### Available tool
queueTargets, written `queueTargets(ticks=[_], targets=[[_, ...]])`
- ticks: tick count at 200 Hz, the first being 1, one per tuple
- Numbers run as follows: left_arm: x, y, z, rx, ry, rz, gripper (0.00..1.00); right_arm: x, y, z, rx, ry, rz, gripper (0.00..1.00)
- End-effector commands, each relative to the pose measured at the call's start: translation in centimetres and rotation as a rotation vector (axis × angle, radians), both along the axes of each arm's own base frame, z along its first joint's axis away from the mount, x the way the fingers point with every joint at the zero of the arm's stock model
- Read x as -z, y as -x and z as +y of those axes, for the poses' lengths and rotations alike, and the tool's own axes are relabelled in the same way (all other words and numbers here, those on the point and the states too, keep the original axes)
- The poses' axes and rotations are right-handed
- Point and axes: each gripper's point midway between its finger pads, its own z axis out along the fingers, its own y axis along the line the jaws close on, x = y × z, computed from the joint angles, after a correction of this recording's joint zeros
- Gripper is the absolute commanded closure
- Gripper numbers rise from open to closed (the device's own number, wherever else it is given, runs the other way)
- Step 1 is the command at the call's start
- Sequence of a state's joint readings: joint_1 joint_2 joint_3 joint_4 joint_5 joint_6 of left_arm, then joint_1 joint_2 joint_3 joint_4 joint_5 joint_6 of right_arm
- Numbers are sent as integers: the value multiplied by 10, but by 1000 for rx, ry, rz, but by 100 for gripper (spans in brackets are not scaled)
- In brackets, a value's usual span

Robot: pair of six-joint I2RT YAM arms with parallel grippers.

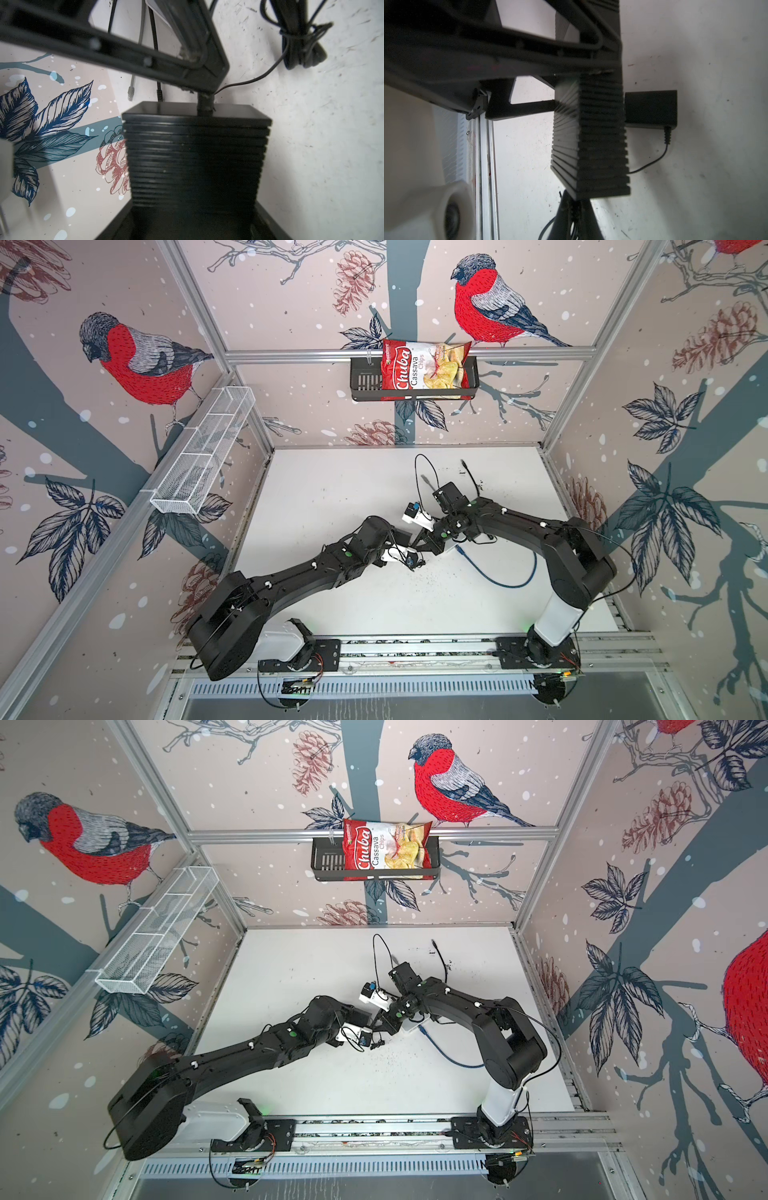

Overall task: Insert the plug into the switch port
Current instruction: 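Push the switch port down onto the barrel plug with the left gripper, then open the right gripper off the plug and pull it back while left gripper holds switch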

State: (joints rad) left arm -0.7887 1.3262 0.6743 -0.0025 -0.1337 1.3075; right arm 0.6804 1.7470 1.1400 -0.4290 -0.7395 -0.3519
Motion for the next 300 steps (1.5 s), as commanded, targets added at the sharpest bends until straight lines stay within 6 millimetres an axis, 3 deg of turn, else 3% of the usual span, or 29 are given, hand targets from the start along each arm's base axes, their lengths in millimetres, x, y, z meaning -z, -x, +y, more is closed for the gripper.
queueTargets(ticks=[1,43,131,159,205,255,268,300], targets=[[-21,39,-59,277,232,86,58,-62,-34,46,-54,-312,-247,100],[-20,25,-38,121,235,49,59,-49,-44,35,-12,-255,-244,93],[-5,-1,5,-153,213,139,58,-53,-68,17,83,-226,-272,74],[-4,-18,17,-281,237,203,58,-49,-91,0,200,-170,-309,69],[4,-54,40,-547,288,315,58,-48,-145,-50,551,-95,-382,68],[27,-77,55,-796,342,479,57,-55,-144,-69,665,-130,-457,68],[24,-89,54,-844,372,493,57,-55,-143,-73,689,-139,-463,68],[40,-115,72,-1093,387,554,54,-54,-132,-68,656,-180,-444,68]])
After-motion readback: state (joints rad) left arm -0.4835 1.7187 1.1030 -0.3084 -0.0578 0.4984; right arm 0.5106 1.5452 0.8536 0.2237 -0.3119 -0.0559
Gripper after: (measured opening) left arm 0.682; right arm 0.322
